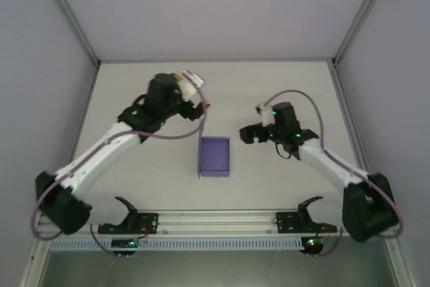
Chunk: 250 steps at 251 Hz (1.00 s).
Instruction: Assemble paper box
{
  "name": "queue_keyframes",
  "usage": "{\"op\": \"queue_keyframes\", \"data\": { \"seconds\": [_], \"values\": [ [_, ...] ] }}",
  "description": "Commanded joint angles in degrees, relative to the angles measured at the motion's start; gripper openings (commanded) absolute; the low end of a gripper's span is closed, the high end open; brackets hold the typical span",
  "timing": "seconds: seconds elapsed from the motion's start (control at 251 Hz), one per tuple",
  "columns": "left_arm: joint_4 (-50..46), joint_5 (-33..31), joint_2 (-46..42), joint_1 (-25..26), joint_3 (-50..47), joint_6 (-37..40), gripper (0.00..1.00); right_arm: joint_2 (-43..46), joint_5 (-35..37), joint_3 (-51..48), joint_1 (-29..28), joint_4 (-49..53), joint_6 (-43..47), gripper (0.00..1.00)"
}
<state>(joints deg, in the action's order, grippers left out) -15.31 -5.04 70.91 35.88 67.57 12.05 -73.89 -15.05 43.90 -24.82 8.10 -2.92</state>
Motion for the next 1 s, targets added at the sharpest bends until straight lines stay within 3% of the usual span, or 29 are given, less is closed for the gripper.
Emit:
{"op": "queue_keyframes", "data": {
  "seconds": [0.0, 0.2, 0.295, 0.399, 0.435, 0.483, 0.515, 0.643, 0.794, 0.926, 0.994],
  "values": [
    [0.8, 0.3, -5.9, -4.2, -6.8, -18.5, 1.0, -8.4, -2.4, 8.4, -5.3, 6.1, 17.1, 0.99],
    [-2.3, -2.9, -14.5, -12.8, -20.7, -30.0, 1.0, -26.1, 0.9, 23.8, -12.3, 18.7, 31.4, 0.9],
    [-3.3, -3.0, -17.8, -15.5, -24.0, -32.1, 1.0, -31.9, 1.6, 29.9, -13.6, 23.4, 33.3, 0.86],
    [-1.6, -3.8, -21.0, -16.7, -26.7, -32.8, 1.0, -35.7, 4.3, 33.1, -14.1, 23.3, 30.9, 0.73],
    [-0.9, -4.0, -21.7, -16.8, -27.2, -32.6, 1.0, -36.4, 5.7, 33.4, -14.3, 22.2, 29.6, 0.64],
    [-0.2, -3.9, -22.4, -16.8, -27.8, -32.2, 1.0, -36.9, 6.7, 33.4, -14.5, 21.0, 26.6, 0.44],
    [-0.1, -3.9, -22.7, -16.8, -27.9, -31.9, 1.0, -37.0, 7.8, 33.0, -14.5, 19.6, 24.7, 0.35],
    [-0.3, -5.1, -22.8, -16.9, -27.6, -31.9, 1.0, -36.6, 12.0, 31.5, -14.2, 16.1, 16.6, 0.23],
    [0.1, -6.8, -21.9, -16.9, -27.8, -32.2, 1.0, -34.6, 18.4, 29.1, -14.0, 14.2, 5.0, 0.19],
    [1.0, -7.7, -20.9, -16.9, -27.9, -33.0, 1.0, -32.0, 30.4, 26.8, -13.8, 16.8, -17.1, 0.19],
    [1.8, -7.4, -20.3, -16.9, -27.8, -33.0, 1.0, -30.7, 31.4, 24.8, -13.9, 17.3, -25.5, 0.2]
  ]
}}
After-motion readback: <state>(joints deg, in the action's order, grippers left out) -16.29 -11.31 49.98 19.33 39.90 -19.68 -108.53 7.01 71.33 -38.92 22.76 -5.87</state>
